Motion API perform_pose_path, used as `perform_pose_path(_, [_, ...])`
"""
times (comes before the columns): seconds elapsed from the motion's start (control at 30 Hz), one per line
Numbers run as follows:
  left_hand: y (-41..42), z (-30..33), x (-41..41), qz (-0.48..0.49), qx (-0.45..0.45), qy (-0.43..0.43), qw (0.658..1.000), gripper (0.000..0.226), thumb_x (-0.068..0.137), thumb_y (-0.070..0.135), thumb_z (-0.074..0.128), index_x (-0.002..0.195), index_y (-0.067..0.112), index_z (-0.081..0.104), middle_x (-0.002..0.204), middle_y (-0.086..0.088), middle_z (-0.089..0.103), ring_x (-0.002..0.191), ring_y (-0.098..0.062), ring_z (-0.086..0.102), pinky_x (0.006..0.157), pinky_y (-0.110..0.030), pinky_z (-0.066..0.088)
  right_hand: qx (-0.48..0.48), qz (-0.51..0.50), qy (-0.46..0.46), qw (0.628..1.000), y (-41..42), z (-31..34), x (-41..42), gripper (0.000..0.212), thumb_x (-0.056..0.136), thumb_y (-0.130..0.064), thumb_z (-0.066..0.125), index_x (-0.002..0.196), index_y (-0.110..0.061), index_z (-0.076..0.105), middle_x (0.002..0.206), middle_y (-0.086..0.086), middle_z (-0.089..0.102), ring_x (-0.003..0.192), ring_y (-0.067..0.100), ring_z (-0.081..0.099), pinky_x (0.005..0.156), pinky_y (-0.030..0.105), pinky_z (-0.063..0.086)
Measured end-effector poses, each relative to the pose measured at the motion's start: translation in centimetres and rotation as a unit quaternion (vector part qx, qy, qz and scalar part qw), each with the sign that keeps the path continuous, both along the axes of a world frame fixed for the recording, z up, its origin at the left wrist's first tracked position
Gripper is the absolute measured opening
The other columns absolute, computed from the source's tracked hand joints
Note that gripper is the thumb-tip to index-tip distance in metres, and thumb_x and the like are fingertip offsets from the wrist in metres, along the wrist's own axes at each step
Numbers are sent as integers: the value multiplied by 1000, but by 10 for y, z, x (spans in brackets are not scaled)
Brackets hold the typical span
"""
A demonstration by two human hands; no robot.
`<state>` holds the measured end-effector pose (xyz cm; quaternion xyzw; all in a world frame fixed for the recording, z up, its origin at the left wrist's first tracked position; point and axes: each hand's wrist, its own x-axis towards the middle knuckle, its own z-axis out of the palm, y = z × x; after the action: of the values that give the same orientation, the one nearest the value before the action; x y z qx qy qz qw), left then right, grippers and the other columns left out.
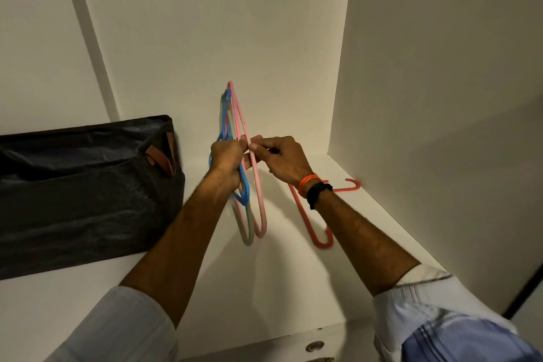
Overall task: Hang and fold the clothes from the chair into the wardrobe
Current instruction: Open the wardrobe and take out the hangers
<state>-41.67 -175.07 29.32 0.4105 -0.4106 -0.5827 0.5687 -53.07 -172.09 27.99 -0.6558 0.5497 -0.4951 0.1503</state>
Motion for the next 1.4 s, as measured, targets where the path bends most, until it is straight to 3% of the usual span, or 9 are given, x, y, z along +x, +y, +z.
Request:
perform_pose_path(0.1, [2, 1, -2, -22, 6, 22, 999, 34, 97, 14, 59, 127, -3, 55, 101, -15, 74, 83, -29, 74, 77, -45, 61, -40, -43, -41, 997, 0, -11, -14, 20, 92, -25, 68, 106, -15, 77, 97, -3, 75, 90, 7, 66, 82, 21, 52])
perform_pose_path(0.2, [5, 0, -5, -22, 9, 31, 999, 33, 95, 13, 63, 122, -4, 58, 93, -11, 72, 70, -21, 73, 63, -34, 62, 5, -168, -59, 984, -2, -30, -34, 15, 91, -26, 68, 96, -13, 74, 87, -4, 69, 82, 9, 63, 85, 31, 54])
perform_pose_path(0.33, [7, 3, -5, -6, 11, 13, 1000, 36, 90, 20, 70, 117, -1, 60, 77, -5, 64, 53, -10, 57, 49, -22, 51, 255, -224, 196, 920, 3, -61, -62, 46, 81, -48, 74, 104, -10, 64, 102, 6, 67, 95, 24, 63, 82, 34, 52])
perform_pose_path(0.4, [7, 4, -5, -9, 10, 4, 1000, 39, 87, 20, 74, 116, -1, 59, 71, -3, 59, 48, -8, 52, 45, -20, 48, 285, -222, 222, 906, 5, -73, -67, 51, 76, -49, 79, 104, -9, 63, 104, 7, 68, 92, 23, 62, 79, 32, 51])
perform_pose_path(0.63, [4, 4, -1, -6, 6, 5, 1000, 30, 87, 17, 73, 108, 0, 60, 68, -3, 57, 46, -7, 50, 44, -19, 46, 281, -215, 213, 911, 7, -61, -62, 53, 76, -37, 78, 114, -5, 61, 116, 11, 62, 111, 30, 58, 84, 33, 49])
perform_pose_path(0.8, [3, 2, 5, 6, 5, 5, 1000, 24, 87, 14, 74, 101, 0, 60, 68, -4, 57, 47, -7, 49, 46, -16, 47, 147, -214, 15, 966, 3, -40, -46, 21, 73, -21, 69, 78, -1, 70, 79, 12, 71, 76, 28, 67, 68, 31, 55])
perform_pose_path(0.93, [1, 5, 6, 14, 22, -1, 1000, 16, 91, 4, 65, 105, -4, 64, 80, -9, 67, 51, -8, 54, 47, -17, 49, 29, -145, -105, 983, 8, -9, -20, 10, 80, -15, 67, 84, -9, 73, 77, 4, 71, 69, 20, 70, 67, 28, 57])
perform_pose_path(1.13, [4, 0, 4, 33, 22, -66, 997, 27, 93, 13, 63, 118, 3, 64, 98, -15, 71, 83, -27, 71, 71, -35, 60, 0, -11, -51, 999, 7, -1, 15, 24, 91, -20, 66, 113, -14, 74, 100, 4, 75, 84, 18, 71, 78, 36, 61])
perform_pose_path(1.4, [17, -5, 2, -49, 23, 34, 998, 36, 98, 23, 57, 129, 5, 58, 106, -4, 75, 99, -24, 71, 82, -42, 59, 60, 18, -88, 994, 13, -7, 12, 23, 95, -22, 61, 112, -16, 73, 100, 4, 74, 86, 21, 72, 80, 43, 61])
